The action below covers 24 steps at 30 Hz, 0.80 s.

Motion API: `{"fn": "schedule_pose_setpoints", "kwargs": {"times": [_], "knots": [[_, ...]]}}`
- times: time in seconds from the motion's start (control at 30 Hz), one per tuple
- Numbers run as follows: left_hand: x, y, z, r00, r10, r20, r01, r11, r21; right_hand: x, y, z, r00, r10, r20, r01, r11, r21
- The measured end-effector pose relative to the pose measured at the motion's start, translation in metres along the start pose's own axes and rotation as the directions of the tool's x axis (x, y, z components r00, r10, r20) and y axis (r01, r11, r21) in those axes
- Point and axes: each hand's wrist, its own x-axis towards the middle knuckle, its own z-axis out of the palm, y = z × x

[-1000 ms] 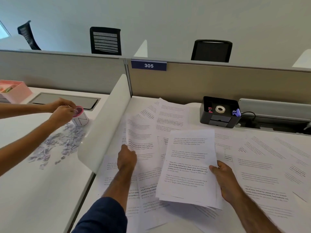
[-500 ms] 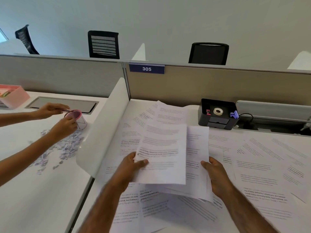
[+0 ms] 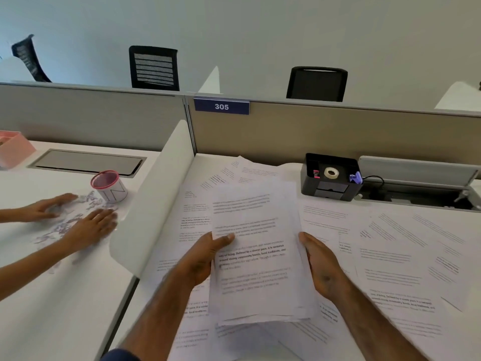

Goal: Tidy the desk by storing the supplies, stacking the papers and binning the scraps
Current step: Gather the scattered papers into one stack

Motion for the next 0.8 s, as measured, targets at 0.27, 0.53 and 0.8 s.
{"fn": "schedule_pose_setpoints", "kwargs": {"times": [0.27,0.53,0.8], "knots": [[-0.003,0.006,0.028,0.894,0.429,-0.126,-0.378,0.876,0.300,-0.006,-0.024,0.013,0.968,-0.222,0.120,0.241,0.956,-0.169],[0.009,-0.042,0.027,0.911,0.377,-0.167,-0.275,0.857,0.437,0.004,0.003,0.008,0.982,-0.183,0.043,0.186,0.913,-0.362],[0.039,-0.037,0.042,0.918,0.319,-0.235,-0.238,0.919,0.315,-0.001,0.020,-0.075,0.895,-0.363,-0.260,0.123,0.759,-0.640]]}}
